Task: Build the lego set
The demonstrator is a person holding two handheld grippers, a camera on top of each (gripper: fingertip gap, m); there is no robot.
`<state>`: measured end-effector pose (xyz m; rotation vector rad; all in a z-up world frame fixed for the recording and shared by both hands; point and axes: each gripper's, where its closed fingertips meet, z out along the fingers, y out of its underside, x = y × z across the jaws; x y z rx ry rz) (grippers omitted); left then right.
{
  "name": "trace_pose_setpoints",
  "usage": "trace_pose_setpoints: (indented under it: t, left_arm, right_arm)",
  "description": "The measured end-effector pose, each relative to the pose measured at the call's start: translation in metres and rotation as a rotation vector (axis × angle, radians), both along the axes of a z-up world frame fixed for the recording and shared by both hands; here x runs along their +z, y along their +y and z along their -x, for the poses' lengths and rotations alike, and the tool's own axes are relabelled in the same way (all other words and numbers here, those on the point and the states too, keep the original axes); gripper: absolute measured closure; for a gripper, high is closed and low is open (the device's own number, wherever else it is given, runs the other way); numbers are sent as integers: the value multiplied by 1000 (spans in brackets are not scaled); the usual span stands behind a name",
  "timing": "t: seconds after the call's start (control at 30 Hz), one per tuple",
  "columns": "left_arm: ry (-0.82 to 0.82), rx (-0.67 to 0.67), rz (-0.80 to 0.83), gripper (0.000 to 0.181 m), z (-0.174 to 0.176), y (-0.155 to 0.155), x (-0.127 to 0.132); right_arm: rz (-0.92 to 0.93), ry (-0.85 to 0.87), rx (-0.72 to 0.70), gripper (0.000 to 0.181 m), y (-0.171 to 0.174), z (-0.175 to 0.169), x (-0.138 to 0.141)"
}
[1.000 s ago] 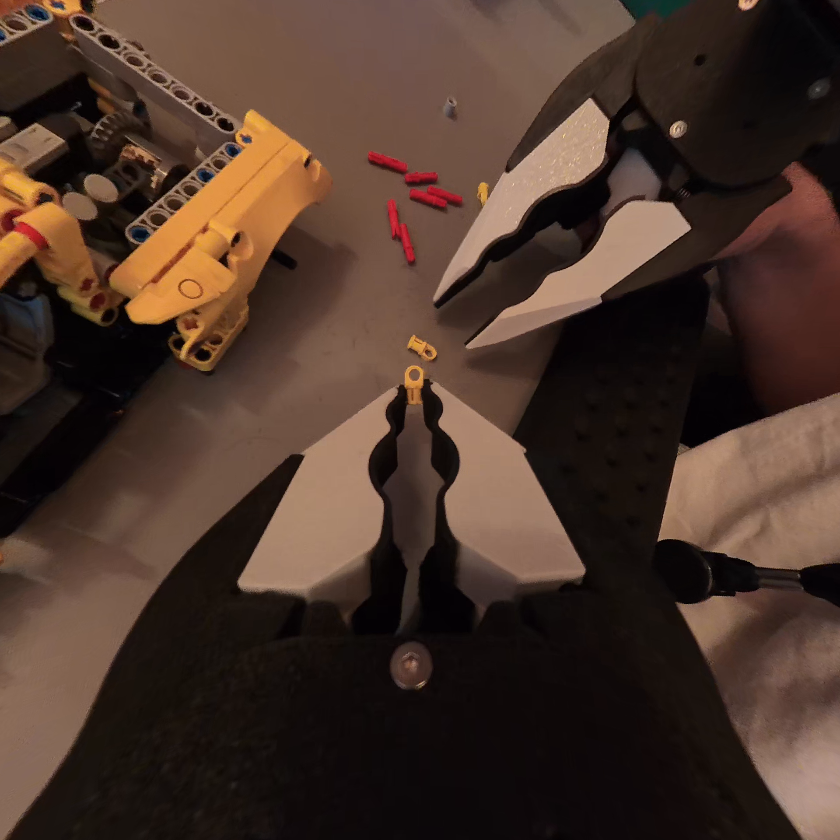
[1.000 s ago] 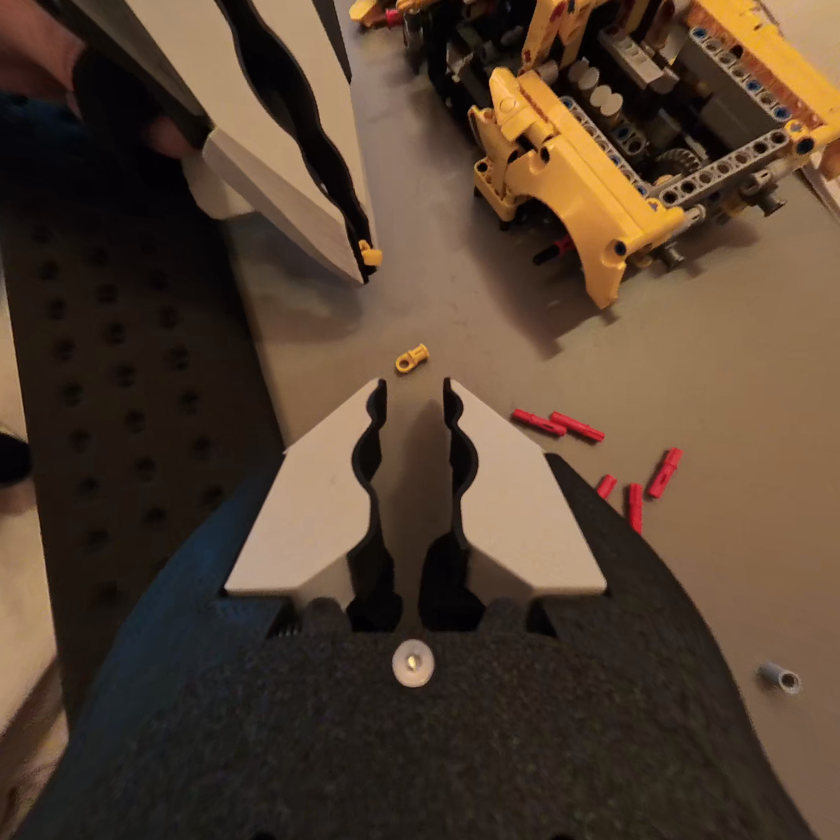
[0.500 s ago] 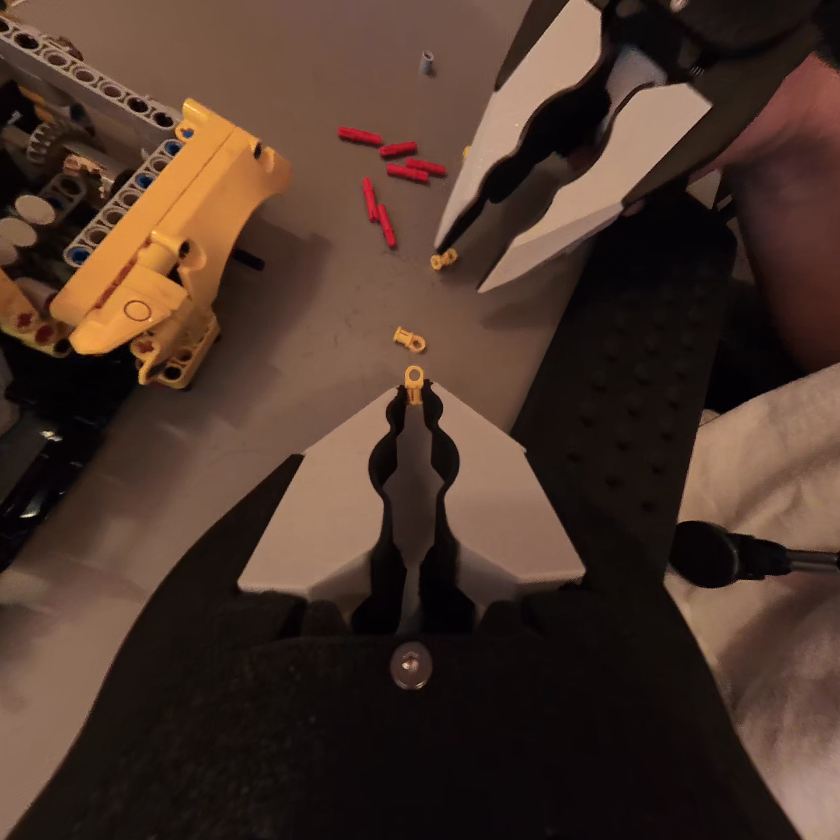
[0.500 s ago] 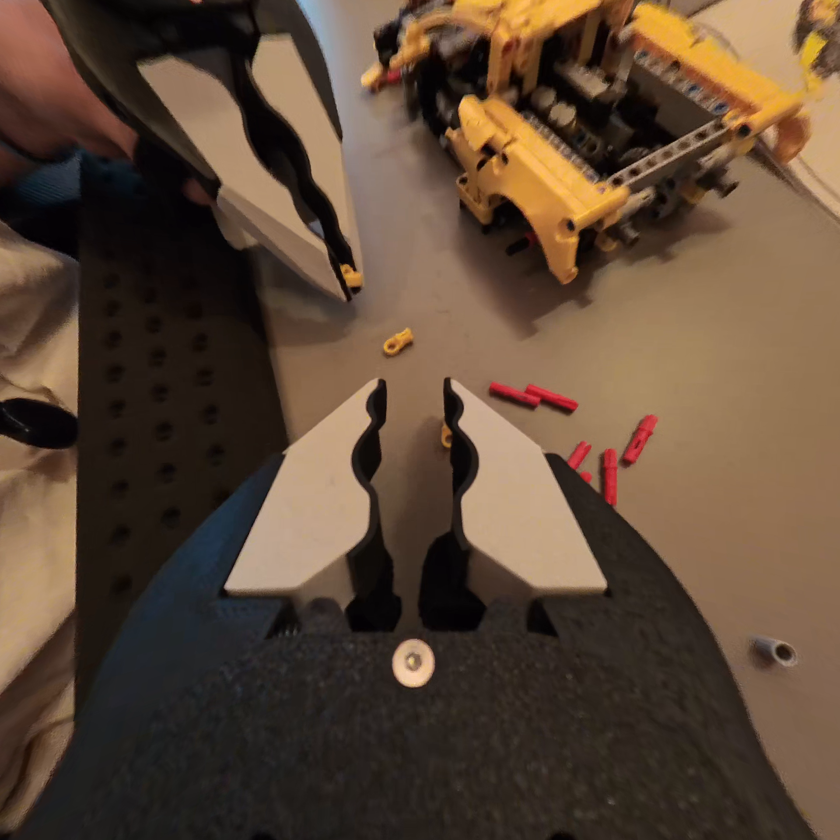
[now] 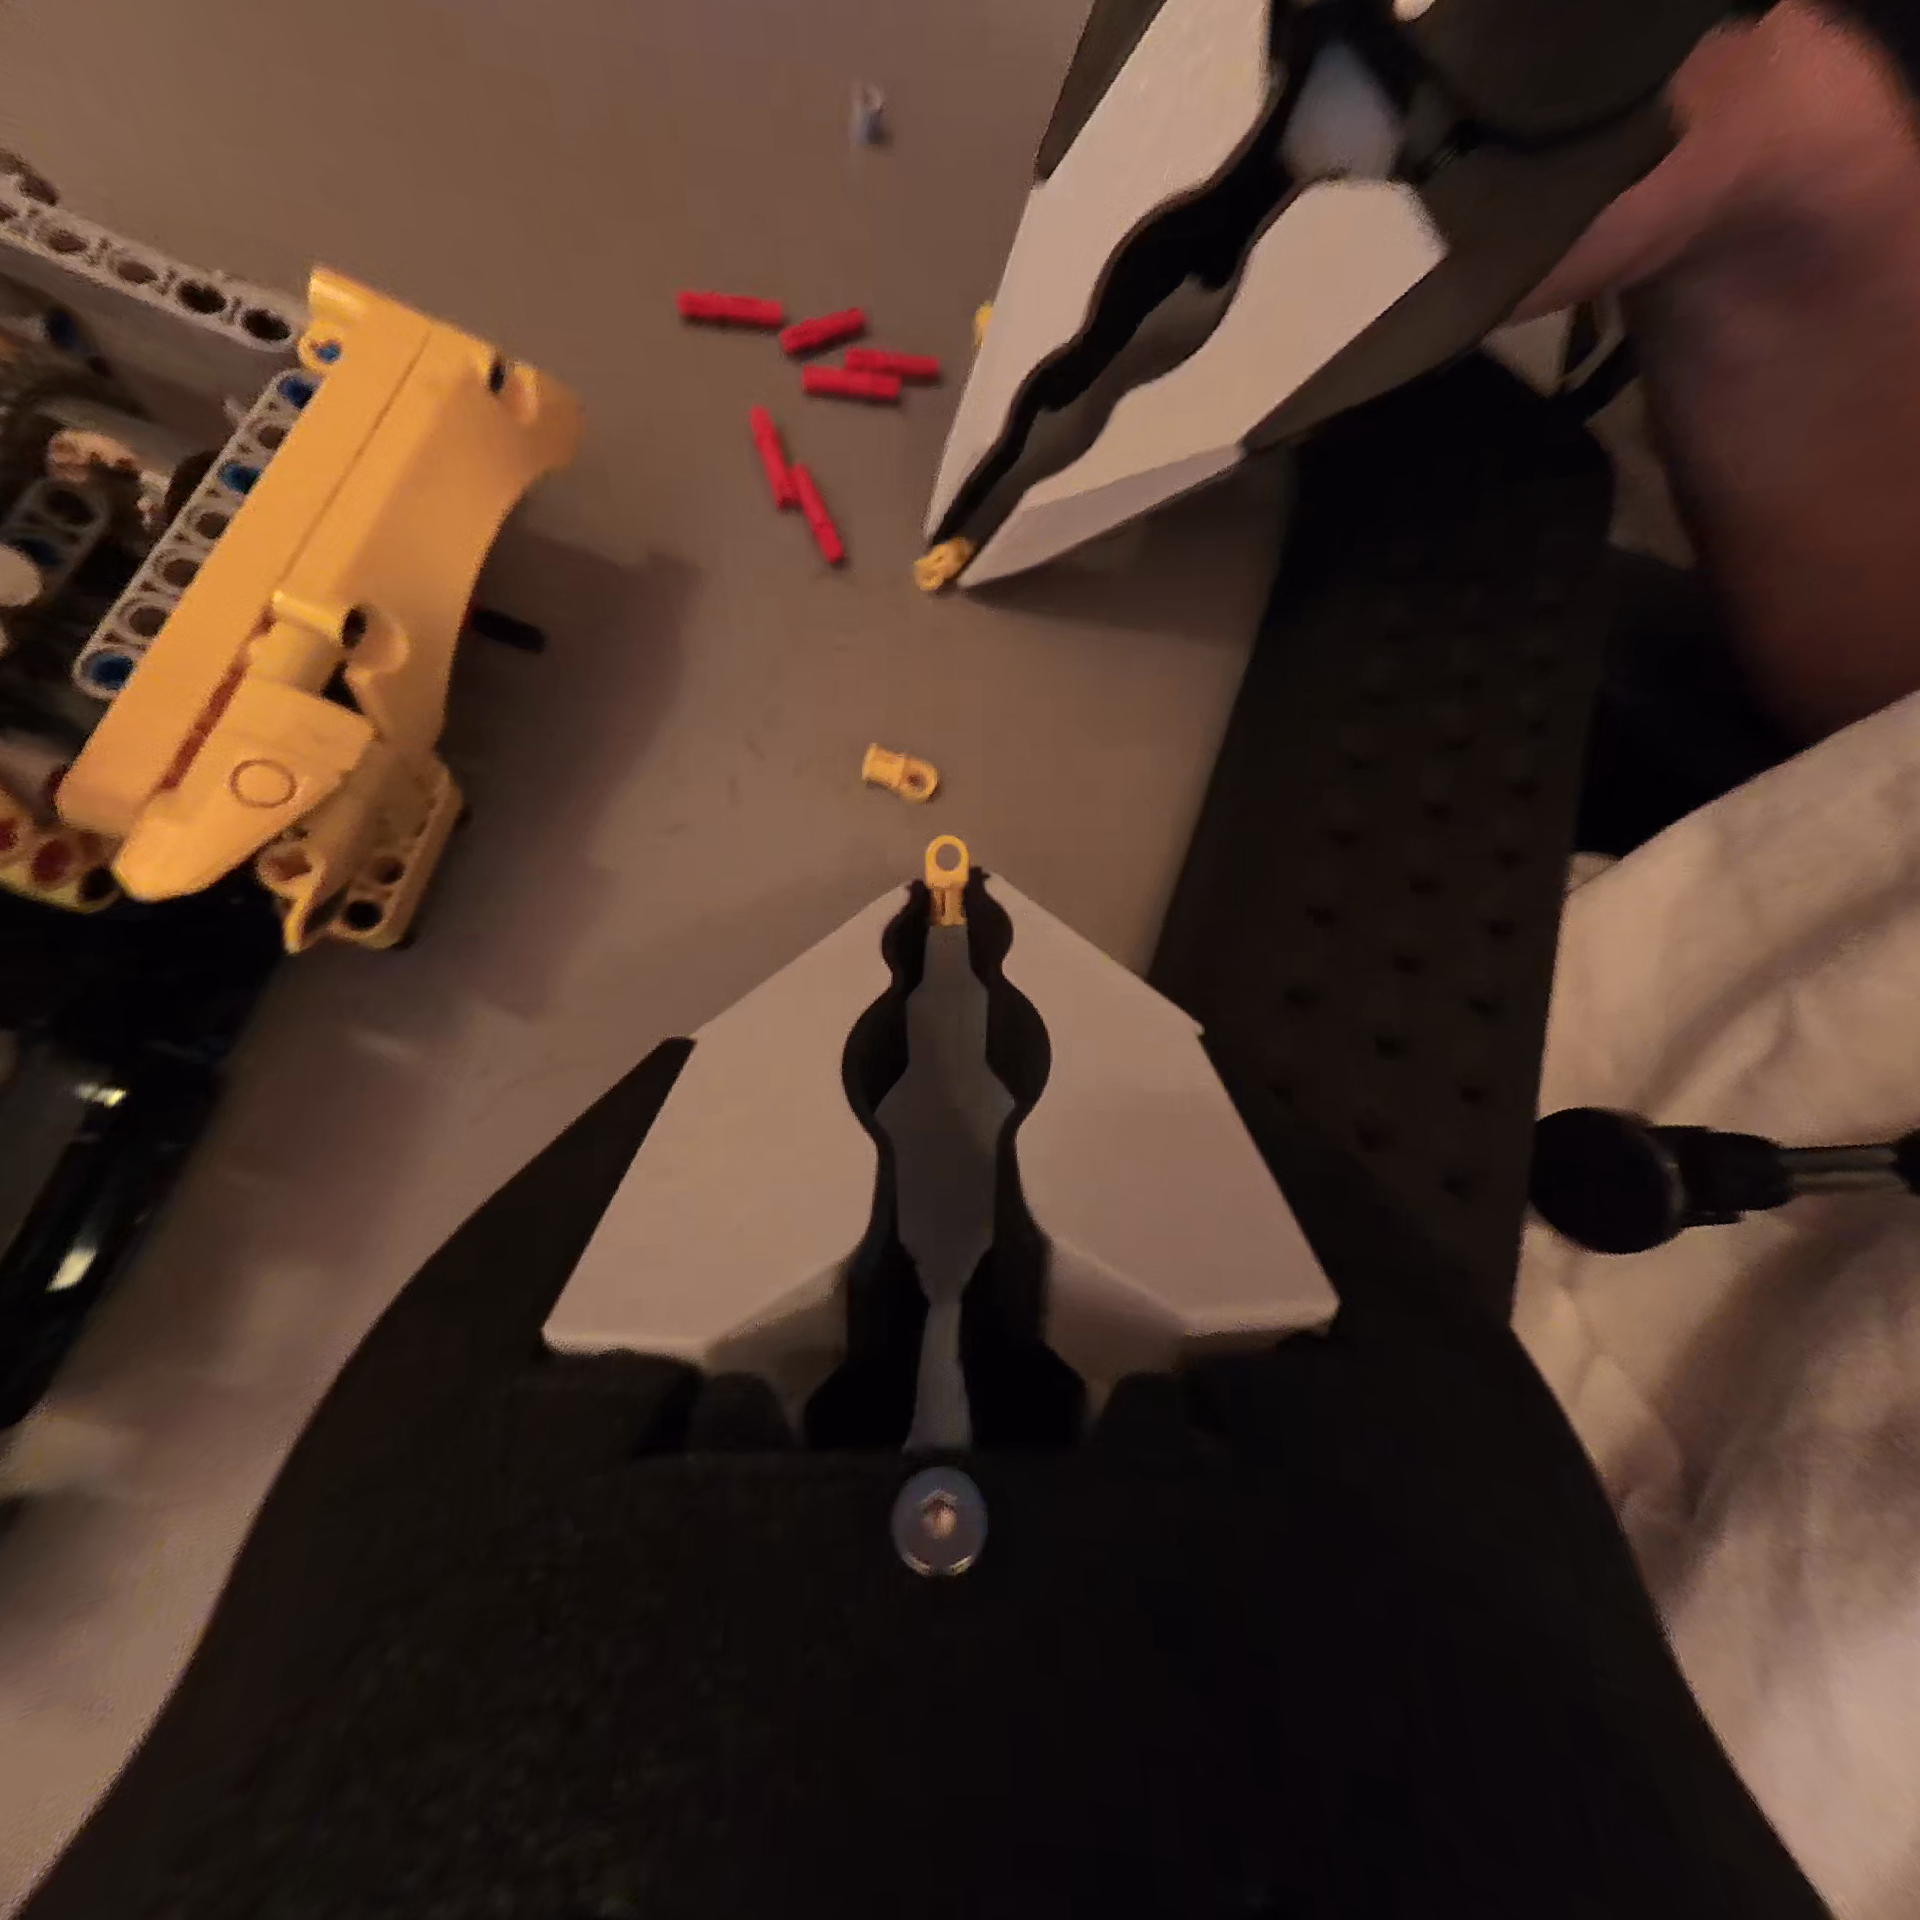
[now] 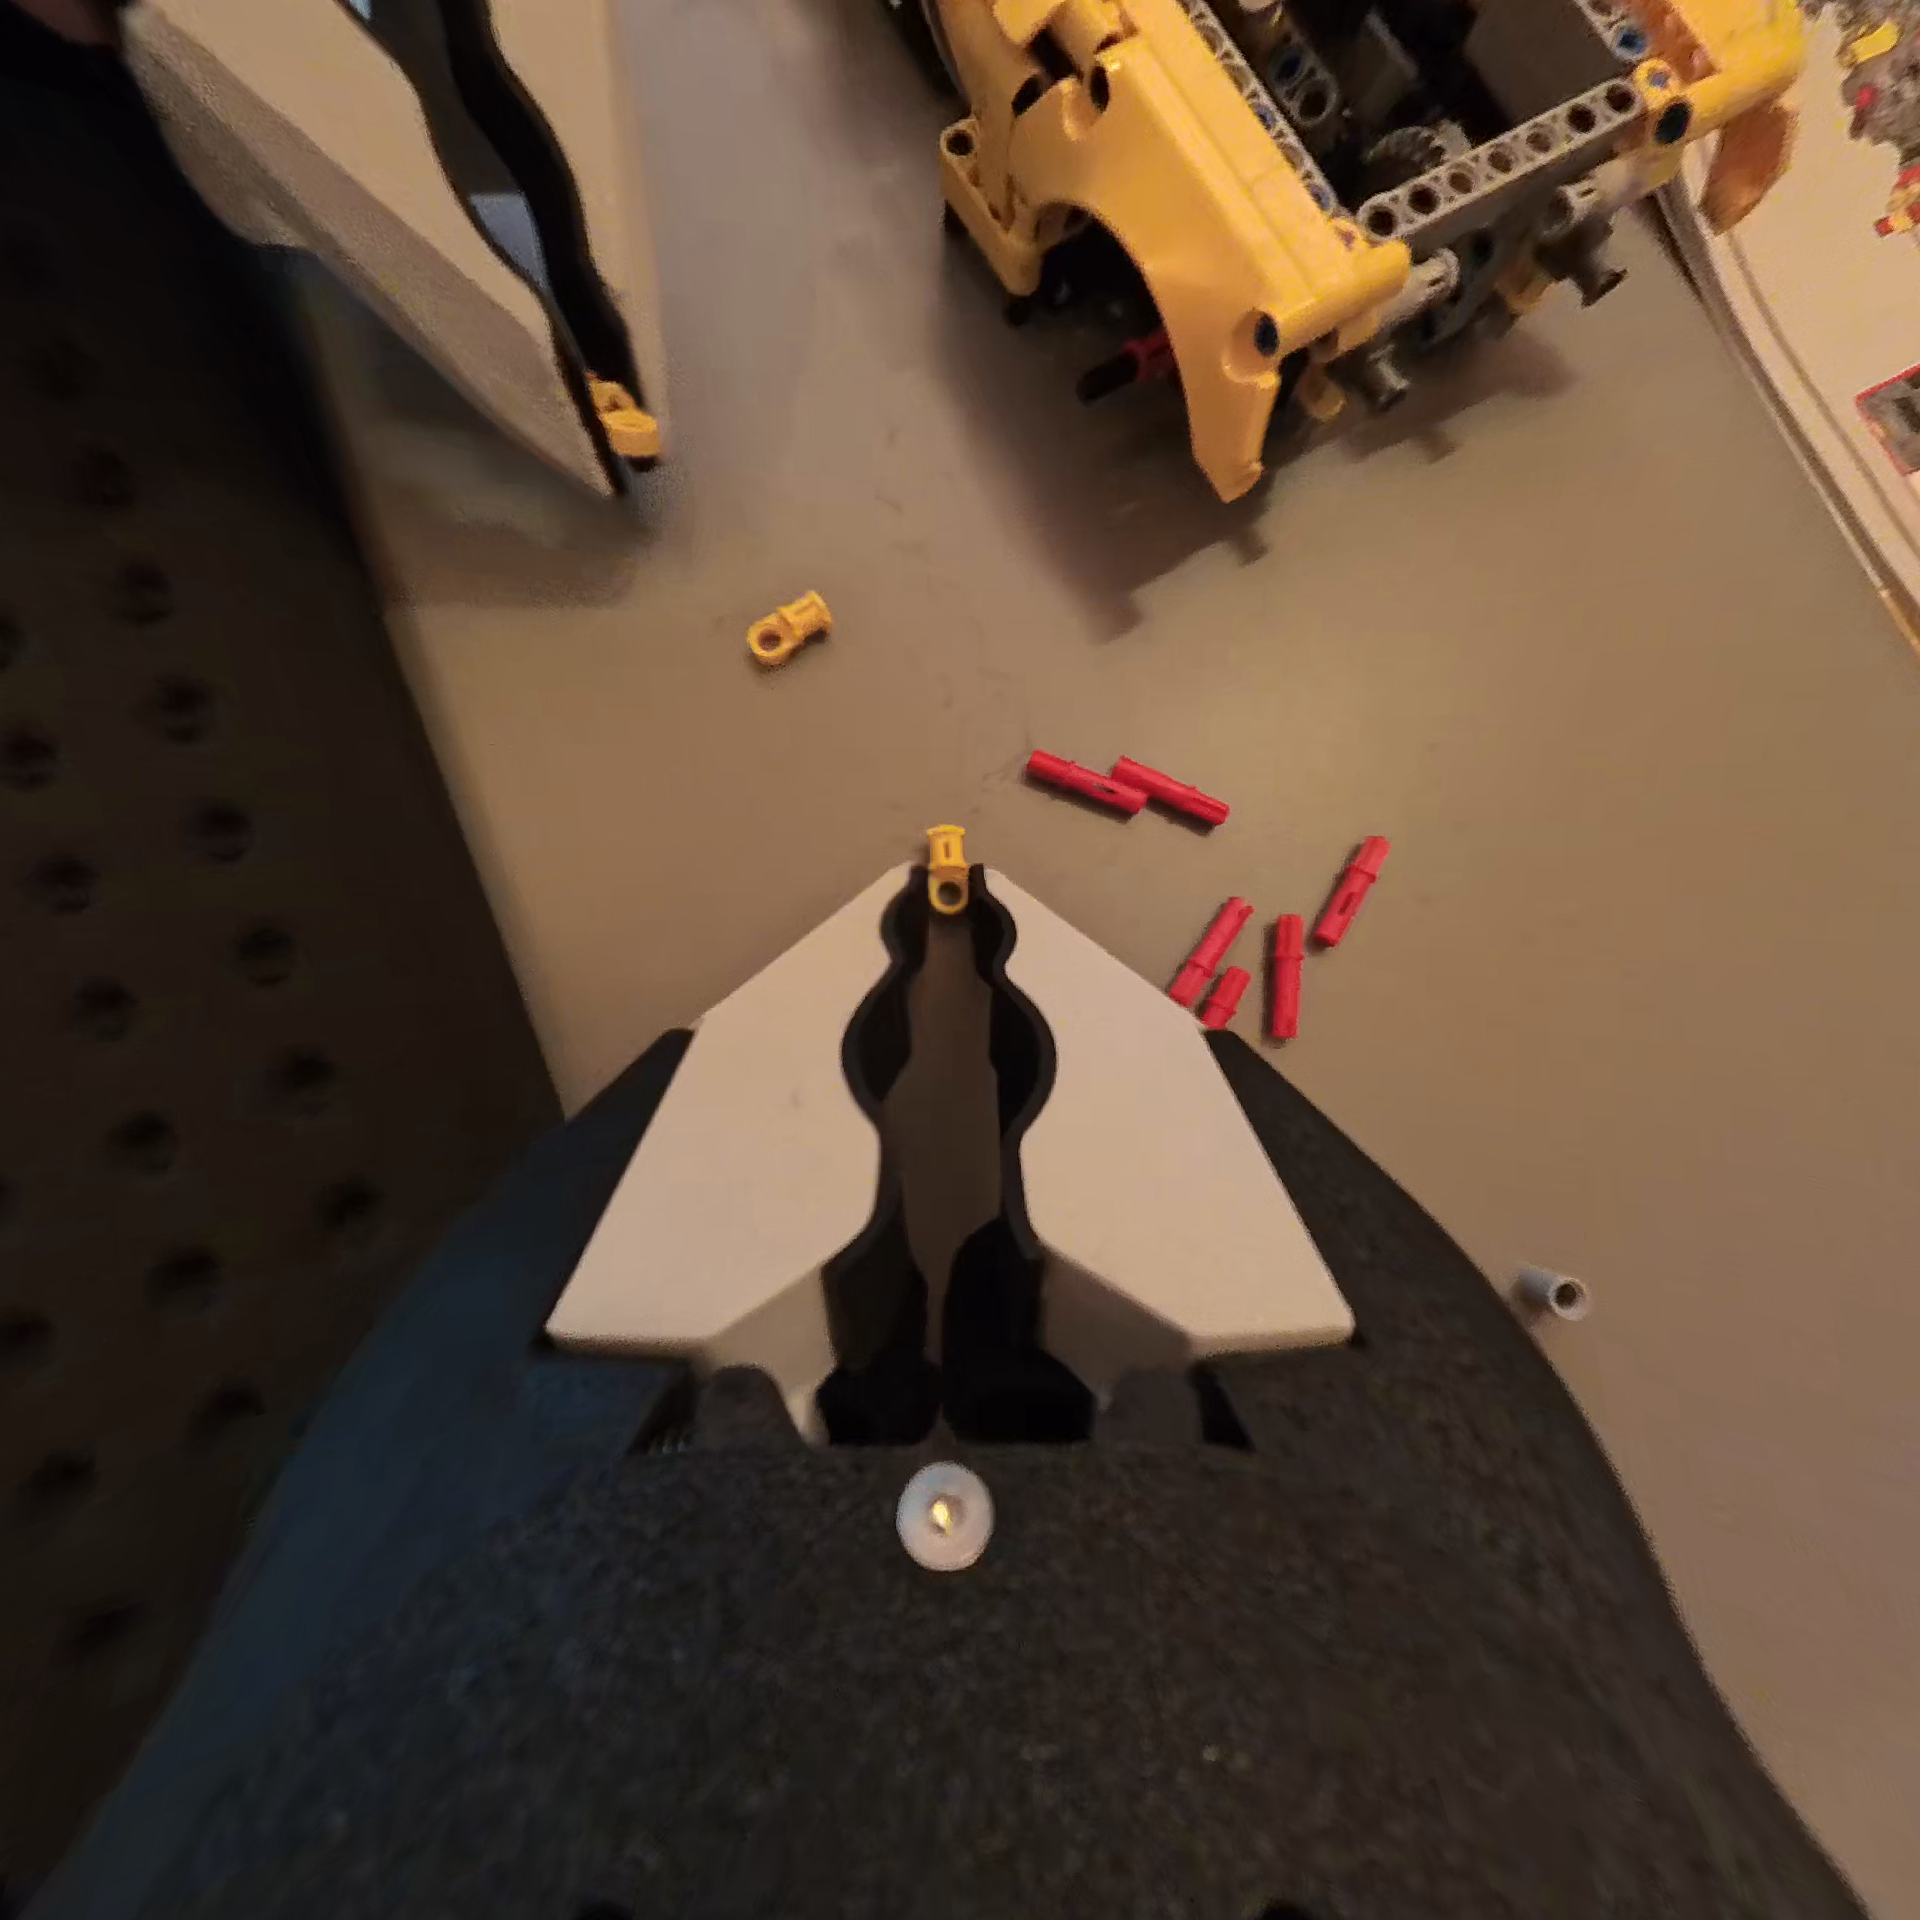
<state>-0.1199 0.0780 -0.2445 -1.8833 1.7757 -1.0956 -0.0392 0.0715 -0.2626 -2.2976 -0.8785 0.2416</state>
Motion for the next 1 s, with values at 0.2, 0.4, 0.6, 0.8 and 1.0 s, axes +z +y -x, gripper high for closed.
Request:
trace_pose_setpoints:
  t: [0.2, 0.4, 0.6, 0.8, 1.0]
  left_arm:
    - [-425, 72, 302, 175, -26, 10, 70]
    - [-636, 182, 561, 175, -24, 38, 105]
    - [-690, 182, 603, 175, -18, 40, 112]
    - [-690, 169, 631, 175, -18, 37, 112]
    - [-696, 162, 669, 175, -17, 37, 114]
  right_arm:
    - [10, 653, -162, 175, 32, 22, 64]
    - [64, 1537, -168, 177, 56, 38, 134]
    - [105, 1638, -104, 177, 56, 62, 136]
    - [67, 1569, -88, 177, 56, 69, 135]
    - [24, 1517, -89, 177, 55, 72, 135]
